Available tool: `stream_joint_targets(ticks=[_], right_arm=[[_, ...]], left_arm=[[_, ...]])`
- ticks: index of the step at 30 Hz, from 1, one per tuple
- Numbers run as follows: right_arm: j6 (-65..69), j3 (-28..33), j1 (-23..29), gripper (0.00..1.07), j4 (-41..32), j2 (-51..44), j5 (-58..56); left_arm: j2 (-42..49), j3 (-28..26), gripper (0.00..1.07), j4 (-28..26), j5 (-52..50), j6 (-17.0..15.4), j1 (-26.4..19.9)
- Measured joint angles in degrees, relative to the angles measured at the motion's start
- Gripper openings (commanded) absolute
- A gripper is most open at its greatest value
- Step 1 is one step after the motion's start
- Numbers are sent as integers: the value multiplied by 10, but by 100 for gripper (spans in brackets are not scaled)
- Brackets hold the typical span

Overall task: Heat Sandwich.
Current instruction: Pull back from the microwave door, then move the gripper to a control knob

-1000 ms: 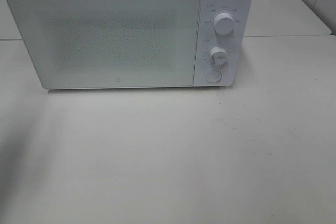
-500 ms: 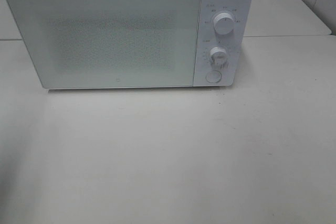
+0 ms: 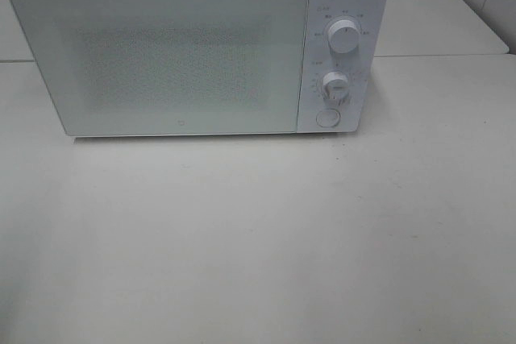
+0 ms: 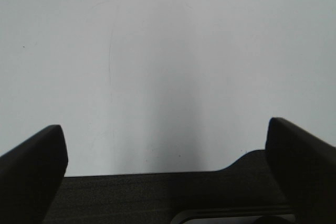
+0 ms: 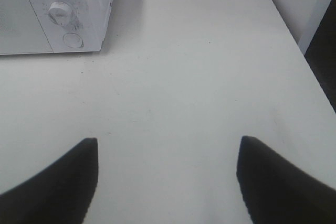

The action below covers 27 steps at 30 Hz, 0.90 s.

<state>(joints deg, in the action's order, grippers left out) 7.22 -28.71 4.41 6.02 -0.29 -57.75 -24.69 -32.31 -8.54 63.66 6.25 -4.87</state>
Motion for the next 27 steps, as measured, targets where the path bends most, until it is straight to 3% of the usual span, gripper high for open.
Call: stream_joint_targets(ticks=[6,27], right_arm=[[0,0,0,71,0,0,0],[0,0,0,69,0,0,0]], left_arm=[[66,23,98,-1,-11,0,14],[249,25,98,0,-13,0,16]])
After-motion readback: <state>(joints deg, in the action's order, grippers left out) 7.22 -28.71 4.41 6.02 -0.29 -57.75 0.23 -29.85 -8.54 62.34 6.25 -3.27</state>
